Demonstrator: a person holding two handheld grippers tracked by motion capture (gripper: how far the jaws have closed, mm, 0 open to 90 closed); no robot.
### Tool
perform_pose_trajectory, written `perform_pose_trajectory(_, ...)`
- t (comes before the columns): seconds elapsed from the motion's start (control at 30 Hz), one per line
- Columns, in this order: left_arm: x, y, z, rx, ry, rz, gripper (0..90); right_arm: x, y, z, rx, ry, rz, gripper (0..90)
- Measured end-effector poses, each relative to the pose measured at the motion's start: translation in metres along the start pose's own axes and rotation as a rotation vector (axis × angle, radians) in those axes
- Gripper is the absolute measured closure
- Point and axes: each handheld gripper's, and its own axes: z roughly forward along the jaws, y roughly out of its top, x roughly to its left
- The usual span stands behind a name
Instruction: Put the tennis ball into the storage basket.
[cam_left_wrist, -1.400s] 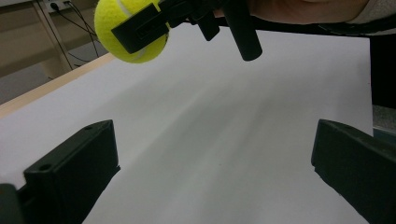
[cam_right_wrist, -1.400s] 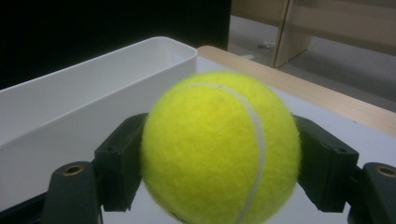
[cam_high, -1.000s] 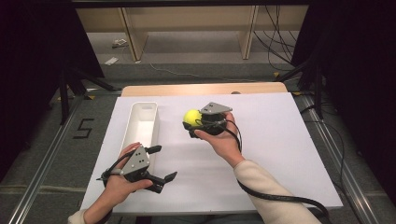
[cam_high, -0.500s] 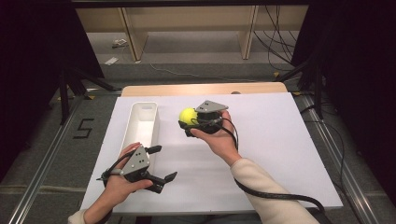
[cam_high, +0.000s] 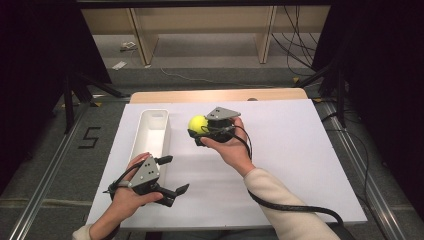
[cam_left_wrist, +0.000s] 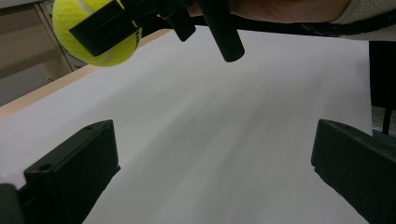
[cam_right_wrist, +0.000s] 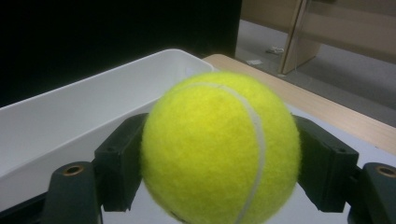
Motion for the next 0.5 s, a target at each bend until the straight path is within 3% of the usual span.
perform_pose_trajectory(0.5, 0.0003, 0.0001, 0.0000, -0.001, 0.002, 0.001, 0.1, 0.0049, 0.0023, 0.0063, 0.003, 0.018, -0.001, 26.5)
